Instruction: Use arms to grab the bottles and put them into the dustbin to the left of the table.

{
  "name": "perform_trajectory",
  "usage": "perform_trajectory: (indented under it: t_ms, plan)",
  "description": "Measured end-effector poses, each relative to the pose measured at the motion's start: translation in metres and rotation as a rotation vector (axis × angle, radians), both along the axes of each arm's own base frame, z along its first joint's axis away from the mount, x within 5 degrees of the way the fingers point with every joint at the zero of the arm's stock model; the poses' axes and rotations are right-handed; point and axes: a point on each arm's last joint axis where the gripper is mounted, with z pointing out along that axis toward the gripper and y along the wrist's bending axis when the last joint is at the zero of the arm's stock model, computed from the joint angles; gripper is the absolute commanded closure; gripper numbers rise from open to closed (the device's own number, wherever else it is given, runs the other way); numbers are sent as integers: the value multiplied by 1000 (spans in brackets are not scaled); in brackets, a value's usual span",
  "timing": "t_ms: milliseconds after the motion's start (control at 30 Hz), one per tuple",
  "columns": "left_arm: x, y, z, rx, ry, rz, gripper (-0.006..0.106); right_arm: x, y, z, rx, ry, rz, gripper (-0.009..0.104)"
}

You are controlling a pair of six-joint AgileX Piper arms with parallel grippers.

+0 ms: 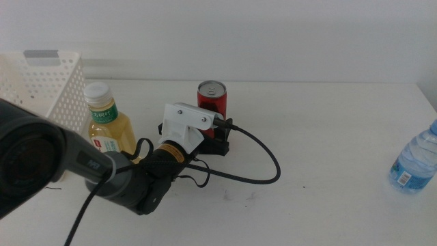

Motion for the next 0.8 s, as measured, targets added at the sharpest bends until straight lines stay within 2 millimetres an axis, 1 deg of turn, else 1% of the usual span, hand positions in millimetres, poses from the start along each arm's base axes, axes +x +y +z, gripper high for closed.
perform_trajectory:
  t_ms: [133,300,400,467,600,633,733,800]
  plan:
    - [9,-4,-4,17,-10,3,7,0,0,0,0,0,0,7]
    - [18,-8,-5,57,-39,4,7,0,0,0,0,0,0,7]
    - [22,-10,-5,68,-52,8,11,0,0,0,0,0,0,7]
    - [22,-10,-8,87,-55,5,20,0,0,0,0,0,0,7]
    - [22,-11,-12,152,-74,-42,50,0,0,0,0,0,0,7]
    - [22,-11,-12,162,-77,-48,60,0,0,0,0,0,0,7]
    - [20,-10,-1,187,-62,-61,80,0,0,0,0,0,0,7]
    - [15,-7,9,218,-19,-66,90,0,0,0,0,0,0,7]
